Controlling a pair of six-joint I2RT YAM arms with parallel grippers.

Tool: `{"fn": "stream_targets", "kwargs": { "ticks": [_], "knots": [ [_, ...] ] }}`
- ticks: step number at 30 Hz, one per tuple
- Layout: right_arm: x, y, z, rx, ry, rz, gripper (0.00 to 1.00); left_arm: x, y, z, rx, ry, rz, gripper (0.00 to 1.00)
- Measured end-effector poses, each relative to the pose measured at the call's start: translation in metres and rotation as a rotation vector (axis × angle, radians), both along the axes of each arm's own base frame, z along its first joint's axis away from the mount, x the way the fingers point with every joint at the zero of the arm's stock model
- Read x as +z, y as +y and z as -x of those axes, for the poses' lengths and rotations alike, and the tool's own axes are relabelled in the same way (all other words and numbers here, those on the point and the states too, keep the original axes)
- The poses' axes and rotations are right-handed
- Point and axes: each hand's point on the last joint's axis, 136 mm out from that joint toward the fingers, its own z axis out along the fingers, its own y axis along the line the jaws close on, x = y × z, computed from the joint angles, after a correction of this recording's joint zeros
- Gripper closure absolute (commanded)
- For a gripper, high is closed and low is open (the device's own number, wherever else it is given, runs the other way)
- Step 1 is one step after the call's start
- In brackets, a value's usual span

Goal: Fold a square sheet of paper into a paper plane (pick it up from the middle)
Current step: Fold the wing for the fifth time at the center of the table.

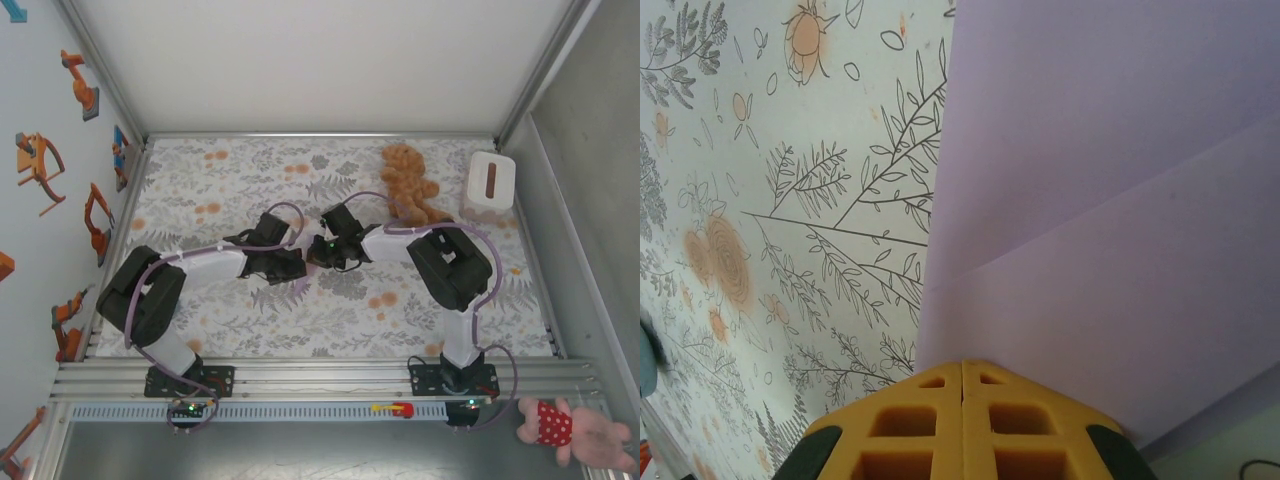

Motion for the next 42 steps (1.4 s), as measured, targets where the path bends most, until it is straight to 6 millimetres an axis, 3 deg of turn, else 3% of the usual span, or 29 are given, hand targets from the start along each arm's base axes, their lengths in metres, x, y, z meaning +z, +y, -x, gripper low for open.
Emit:
{"fn": "stream_targets", "kwargs": {
  "ticks": [13, 19, 24, 37, 42],
  "knots": [
    [0.006, -0.001, -0.002, 0.008, -0.017, -0.015, 1.0, -0.021, 0.005, 0.003, 0.026, 0.066, -0.027, 1.0],
    [0.02, -0.023, -0.016, 0.029, -0.099, 0.054, 1.0, -0.021, 0.005, 0.003, 0.026, 0.071, -0.031, 1.0],
    [0.02, -0.034, -0.025, 0.037, -0.13, 0.106, 1.0, -0.021, 0.005, 0.003, 0.025, 0.074, -0.032, 1.0],
    [0.021, -0.023, -0.026, 0.075, -0.142, 0.078, 1.0, -0.021, 0.005, 0.003, 0.026, 0.079, -0.034, 1.0],
    [0.021, -0.008, -0.01, 0.104, -0.128, 0.068, 1.0, -0.022, 0.005, 0.003, 0.026, 0.08, -0.034, 1.0]
  ]
}}
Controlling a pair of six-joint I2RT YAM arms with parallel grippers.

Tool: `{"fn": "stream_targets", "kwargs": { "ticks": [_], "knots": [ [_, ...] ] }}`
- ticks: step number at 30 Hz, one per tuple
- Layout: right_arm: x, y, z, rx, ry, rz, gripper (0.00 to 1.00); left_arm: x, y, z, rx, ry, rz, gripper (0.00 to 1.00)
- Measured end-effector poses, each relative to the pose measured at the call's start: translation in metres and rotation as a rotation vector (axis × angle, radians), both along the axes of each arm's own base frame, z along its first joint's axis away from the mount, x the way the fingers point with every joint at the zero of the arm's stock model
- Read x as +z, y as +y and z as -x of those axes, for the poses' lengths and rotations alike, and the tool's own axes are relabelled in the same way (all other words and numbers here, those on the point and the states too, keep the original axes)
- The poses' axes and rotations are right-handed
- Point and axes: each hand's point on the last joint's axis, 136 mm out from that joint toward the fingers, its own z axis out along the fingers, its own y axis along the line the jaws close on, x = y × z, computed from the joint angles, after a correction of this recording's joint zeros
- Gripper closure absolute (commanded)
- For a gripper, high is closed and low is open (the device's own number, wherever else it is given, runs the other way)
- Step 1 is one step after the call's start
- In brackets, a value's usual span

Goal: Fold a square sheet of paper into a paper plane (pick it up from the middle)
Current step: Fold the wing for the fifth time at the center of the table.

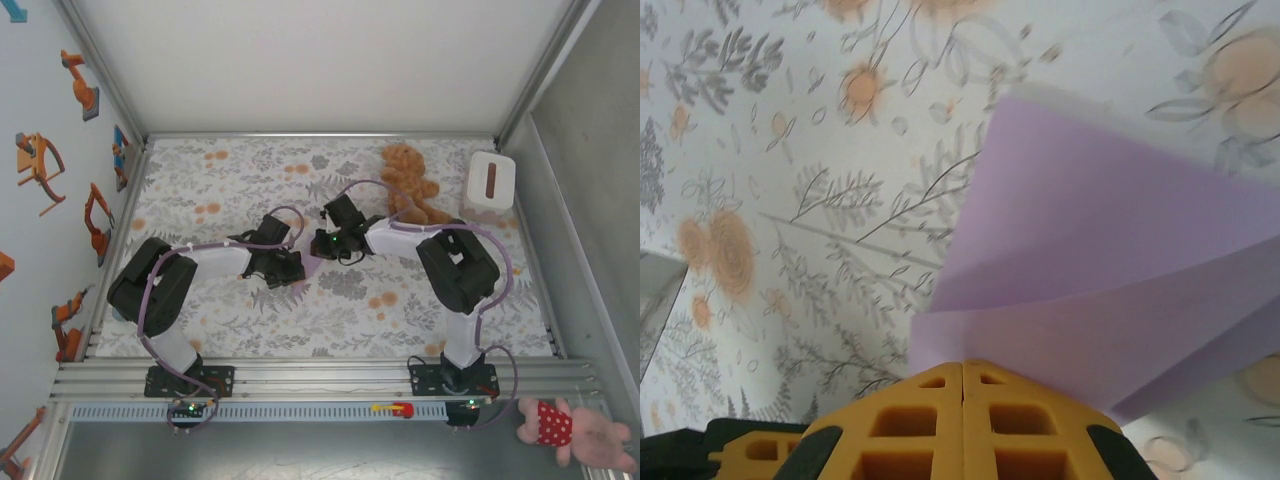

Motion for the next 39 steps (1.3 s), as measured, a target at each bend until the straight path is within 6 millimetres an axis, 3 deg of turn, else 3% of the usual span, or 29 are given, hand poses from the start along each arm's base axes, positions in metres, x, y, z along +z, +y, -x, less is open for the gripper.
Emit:
{"fn": "stream_targets", "kwargs": {
  "ticks": [5, 14, 25, 39],
  "knots": [
    [-0.002, 0.009, 0.009, 0.014, 0.013, -0.005, 1.0, 0.0, 0.001, 0.0, 0.002, 0.002, 0.0, 1.0],
    [-0.021, 0.001, 0.006, -0.024, 0.025, 0.035, 1.0, 0.0, 0.001, 0.0, 0.002, 0.002, 0.0, 1.0],
    [-0.022, -0.008, 0.001, -0.055, 0.007, -0.044, 1.0, -0.002, 0.001, 0.001, 0.023, 0.012, 0.011, 1.0],
    [-0.021, -0.056, -0.044, -0.193, -0.047, -0.086, 1.0, -0.002, -0.002, 0.001, 0.041, 0.013, 0.036, 1.0]
  ]
}}
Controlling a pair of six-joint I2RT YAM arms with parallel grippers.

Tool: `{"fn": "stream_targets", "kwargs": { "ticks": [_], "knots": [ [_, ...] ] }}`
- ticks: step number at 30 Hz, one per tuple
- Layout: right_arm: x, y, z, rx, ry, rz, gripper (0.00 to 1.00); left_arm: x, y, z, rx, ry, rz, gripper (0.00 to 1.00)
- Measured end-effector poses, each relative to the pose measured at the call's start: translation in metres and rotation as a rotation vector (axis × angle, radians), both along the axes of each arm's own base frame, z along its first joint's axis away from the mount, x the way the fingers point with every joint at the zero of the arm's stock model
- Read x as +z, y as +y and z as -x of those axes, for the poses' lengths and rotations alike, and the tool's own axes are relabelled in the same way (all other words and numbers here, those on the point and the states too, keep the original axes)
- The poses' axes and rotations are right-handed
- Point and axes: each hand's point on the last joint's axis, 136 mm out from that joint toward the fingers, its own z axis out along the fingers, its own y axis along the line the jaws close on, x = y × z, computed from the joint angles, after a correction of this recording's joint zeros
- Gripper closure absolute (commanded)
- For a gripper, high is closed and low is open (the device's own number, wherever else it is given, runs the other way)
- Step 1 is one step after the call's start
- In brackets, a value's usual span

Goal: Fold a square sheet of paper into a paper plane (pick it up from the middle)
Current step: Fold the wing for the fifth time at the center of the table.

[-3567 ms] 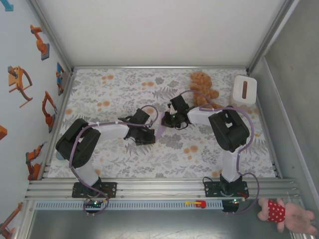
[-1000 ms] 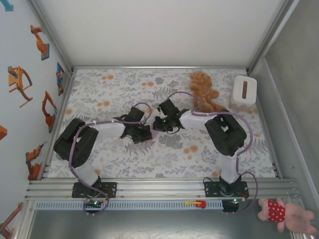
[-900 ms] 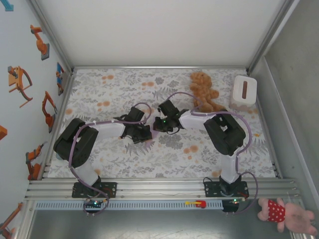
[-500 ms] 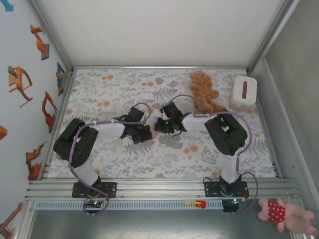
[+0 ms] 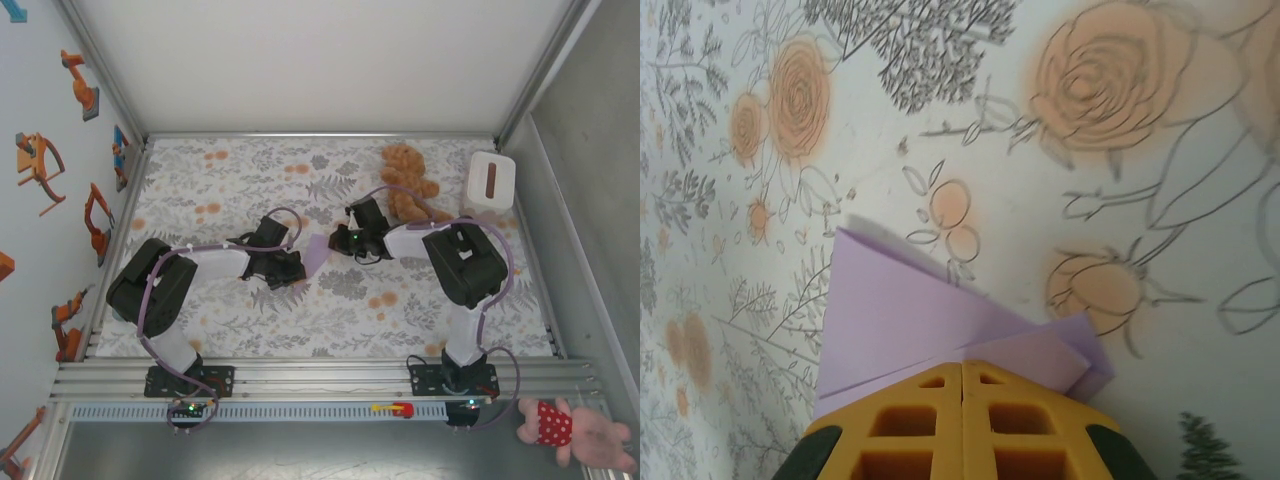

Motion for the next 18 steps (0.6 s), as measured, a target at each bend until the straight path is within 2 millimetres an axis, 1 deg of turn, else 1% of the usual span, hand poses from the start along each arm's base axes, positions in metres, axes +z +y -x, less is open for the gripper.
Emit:
{"fn": "stream_targets", "kwargs": {
  "ticks": [12, 18],
  "knots": [
    [0.001, -0.026, -0.019, -0.058, -0.041, 0.029, 1.0, 0.001, -0.001, 0.0, -0.002, 0.003, 0.001, 1.0],
    [0.002, -0.044, -0.029, -0.108, -0.069, 0.089, 1.0, 0.003, 0.001, 0.007, -0.016, 0.046, -0.016, 0.96]
  ]
}}
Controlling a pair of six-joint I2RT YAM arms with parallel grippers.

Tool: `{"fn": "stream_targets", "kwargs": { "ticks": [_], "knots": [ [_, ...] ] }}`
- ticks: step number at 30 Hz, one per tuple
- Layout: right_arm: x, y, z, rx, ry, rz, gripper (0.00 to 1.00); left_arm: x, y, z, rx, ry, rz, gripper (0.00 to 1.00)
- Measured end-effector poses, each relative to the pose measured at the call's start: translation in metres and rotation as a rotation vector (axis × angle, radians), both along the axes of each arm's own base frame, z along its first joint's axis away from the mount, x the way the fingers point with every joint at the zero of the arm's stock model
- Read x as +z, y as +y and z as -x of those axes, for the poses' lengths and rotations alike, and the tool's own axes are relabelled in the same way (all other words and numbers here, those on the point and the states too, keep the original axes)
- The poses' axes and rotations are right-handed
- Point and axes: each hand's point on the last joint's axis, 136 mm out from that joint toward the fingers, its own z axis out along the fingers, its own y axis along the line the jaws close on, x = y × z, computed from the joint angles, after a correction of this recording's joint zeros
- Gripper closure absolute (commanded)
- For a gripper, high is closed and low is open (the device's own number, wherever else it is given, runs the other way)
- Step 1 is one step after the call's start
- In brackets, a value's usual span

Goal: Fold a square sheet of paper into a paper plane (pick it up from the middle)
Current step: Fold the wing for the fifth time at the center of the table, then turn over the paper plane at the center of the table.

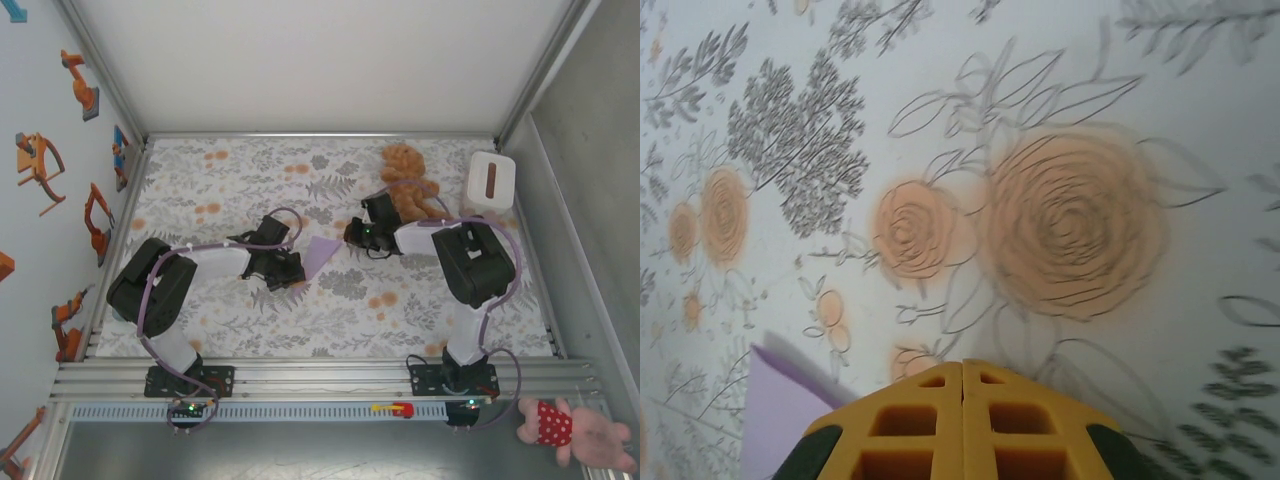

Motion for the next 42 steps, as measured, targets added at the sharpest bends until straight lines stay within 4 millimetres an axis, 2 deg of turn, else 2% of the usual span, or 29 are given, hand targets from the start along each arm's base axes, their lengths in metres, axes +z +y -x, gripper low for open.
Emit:
{"fn": "stream_targets", "kwargs": {
  "ticks": [2, 5, 9, 11, 14, 16, 21, 25, 26, 31, 36, 42],
  "knots": [
    [0.001, -0.008, -0.001, -0.018, 0.002, 0.024, 1.0, 0.001, 0.0, 0.003, -0.008, 0.019, -0.005, 0.94],
    [0.01, -0.013, 0.0, -0.025, -0.002, 0.032, 0.98, 0.012, -0.001, 0.005, -0.019, 0.025, 0.003, 0.82],
    [0.03, -0.011, 0.005, -0.01, -0.022, 0.023, 0.93, 0.049, -0.003, -0.004, -0.024, -0.04, 0.045, 0.59],
    [0.041, -0.006, 0.012, 0.005, -0.03, 0.023, 0.8, 0.074, 0.002, -0.015, -0.007, -0.101, 0.074, 0.52],
    [0.056, 0.004, 0.026, 0.033, -0.045, 0.038, 0.57, 0.099, 0.02, -0.027, 0.035, -0.171, 0.078, 0.4],
    [0.064, 0.013, 0.037, 0.056, -0.047, 0.054, 0.48, 0.107, 0.037, -0.033, 0.064, -0.205, 0.053, 0.32],
    [0.074, 0.037, 0.06, 0.096, -0.022, 0.12, 0.36, 0.117, 0.073, -0.042, 0.122, -0.263, -0.019, 0.14],
    [0.08, 0.056, 0.076, 0.106, 0.002, 0.179, 0.33, 0.125, 0.099, -0.05, 0.17, -0.318, -0.058, 0.02],
    [0.08, 0.061, 0.079, 0.104, 0.01, 0.189, 0.33, 0.125, 0.105, -0.051, 0.177, -0.329, -0.07, 0.0],
    [0.072, 0.078, 0.091, 0.056, 0.062, 0.239, 0.32, 0.121, 0.125, -0.05, 0.196, -0.357, -0.106, 0.04],
    [0.055, 0.075, 0.104, -0.017, 0.119, 0.301, 0.33, 0.118, 0.131, -0.049, 0.198, -0.359, -0.116, 0.04],
    [0.041, 0.078, 0.101, -0.078, 0.164, 0.338, 0.34, 0.121, 0.133, -0.051, 0.205, -0.37, -0.105, 0.04]
  ]
}}
